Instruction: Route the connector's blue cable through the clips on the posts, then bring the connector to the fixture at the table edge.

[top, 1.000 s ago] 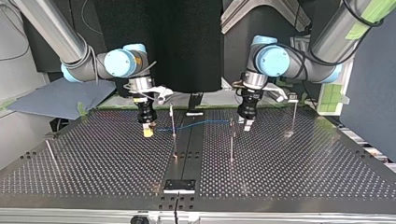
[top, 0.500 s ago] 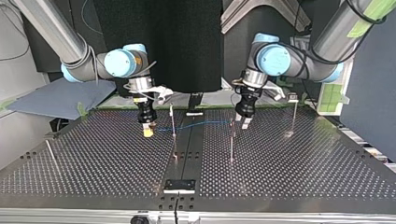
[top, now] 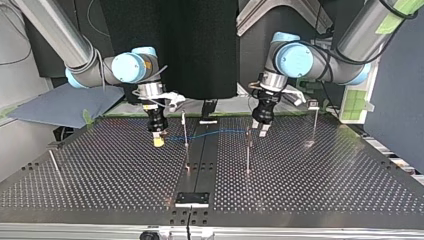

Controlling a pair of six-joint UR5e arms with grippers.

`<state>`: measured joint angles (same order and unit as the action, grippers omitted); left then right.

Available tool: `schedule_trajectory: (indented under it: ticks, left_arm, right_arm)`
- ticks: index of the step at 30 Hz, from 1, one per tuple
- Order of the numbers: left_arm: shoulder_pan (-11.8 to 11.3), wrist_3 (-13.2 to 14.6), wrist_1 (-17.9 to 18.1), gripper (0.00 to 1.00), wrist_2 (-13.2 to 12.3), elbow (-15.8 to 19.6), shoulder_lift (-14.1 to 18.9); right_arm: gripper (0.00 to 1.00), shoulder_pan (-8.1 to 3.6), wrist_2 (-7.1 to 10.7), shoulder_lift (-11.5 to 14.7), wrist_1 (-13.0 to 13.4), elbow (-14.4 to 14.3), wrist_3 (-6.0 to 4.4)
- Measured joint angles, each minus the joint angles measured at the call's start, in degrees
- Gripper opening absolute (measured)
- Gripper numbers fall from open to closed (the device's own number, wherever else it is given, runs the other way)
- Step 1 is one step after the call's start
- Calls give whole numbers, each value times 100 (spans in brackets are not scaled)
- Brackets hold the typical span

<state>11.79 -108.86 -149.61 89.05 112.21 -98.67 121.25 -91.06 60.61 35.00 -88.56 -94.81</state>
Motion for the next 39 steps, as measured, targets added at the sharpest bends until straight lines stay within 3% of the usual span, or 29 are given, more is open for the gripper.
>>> schedule_trajectory:
  ticks: [14,24,32,39]
  left_arm:
    - [-2,30,16,98,22,113,22]
    - [89,83,7,98,-2,120,382]
    - [202,65,-6,98,-5,122,444]
    - [243,97,-220,98,185,154,446]
  right_arm:
    - [0,-5,0,-8,-1,0,-19]
    - [0,-9,0,-21,-6,0,6]
    - [0,-9,5,-26,-16,0,13]
    - [0,-12,7,-26,-19,0,13]
